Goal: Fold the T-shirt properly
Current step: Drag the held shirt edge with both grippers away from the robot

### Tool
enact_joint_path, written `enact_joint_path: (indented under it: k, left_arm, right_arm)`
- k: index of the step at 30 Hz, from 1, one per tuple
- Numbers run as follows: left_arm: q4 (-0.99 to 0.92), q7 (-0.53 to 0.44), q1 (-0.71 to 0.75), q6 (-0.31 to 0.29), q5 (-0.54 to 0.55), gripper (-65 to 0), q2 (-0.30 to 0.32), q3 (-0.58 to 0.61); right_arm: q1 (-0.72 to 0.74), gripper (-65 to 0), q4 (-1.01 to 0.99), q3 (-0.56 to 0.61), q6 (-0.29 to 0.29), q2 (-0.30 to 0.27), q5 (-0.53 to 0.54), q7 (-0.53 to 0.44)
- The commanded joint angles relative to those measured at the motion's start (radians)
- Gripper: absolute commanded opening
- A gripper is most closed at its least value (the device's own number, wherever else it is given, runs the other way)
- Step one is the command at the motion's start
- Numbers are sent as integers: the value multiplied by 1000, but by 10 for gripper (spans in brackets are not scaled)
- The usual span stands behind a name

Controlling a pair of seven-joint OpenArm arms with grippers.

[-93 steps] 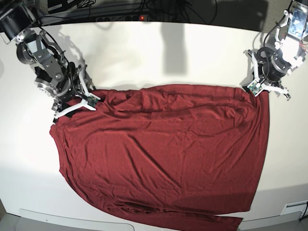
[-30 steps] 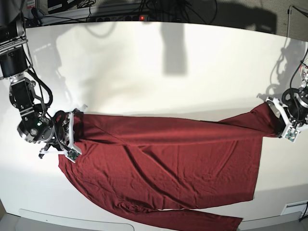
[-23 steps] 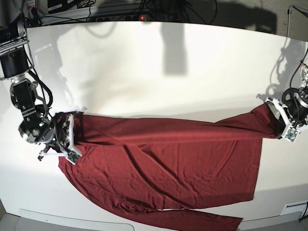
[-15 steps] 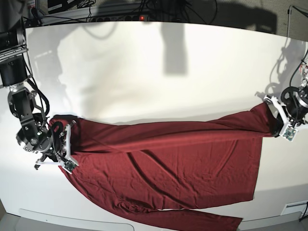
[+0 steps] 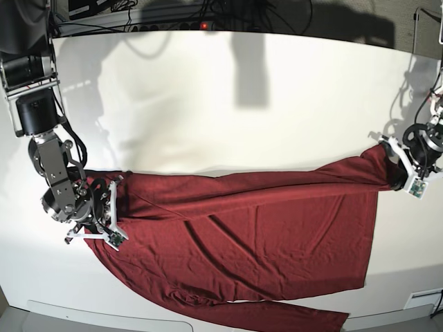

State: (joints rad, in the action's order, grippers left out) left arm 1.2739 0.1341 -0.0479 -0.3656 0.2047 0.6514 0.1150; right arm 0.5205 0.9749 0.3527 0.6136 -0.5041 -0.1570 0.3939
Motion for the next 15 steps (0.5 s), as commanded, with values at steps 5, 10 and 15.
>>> enact_joint_path:
  k: [5, 10, 15]
  left_arm:
    - [-5, -24, -23, 10, 40, -650, 22, -10]
    - [-5, -12, -21, 10, 41, -621, 17, -10]
    - [-5, 0, -21, 10, 39, -615, 6, -10]
  right_arm:
    - [31, -650, 13, -10, -17, -11, -49, -13]
    - [32, -650, 13, -10, -69, -20, -85, -13]
    - [32, -650, 13, -10, -68, -42, -83, -13]
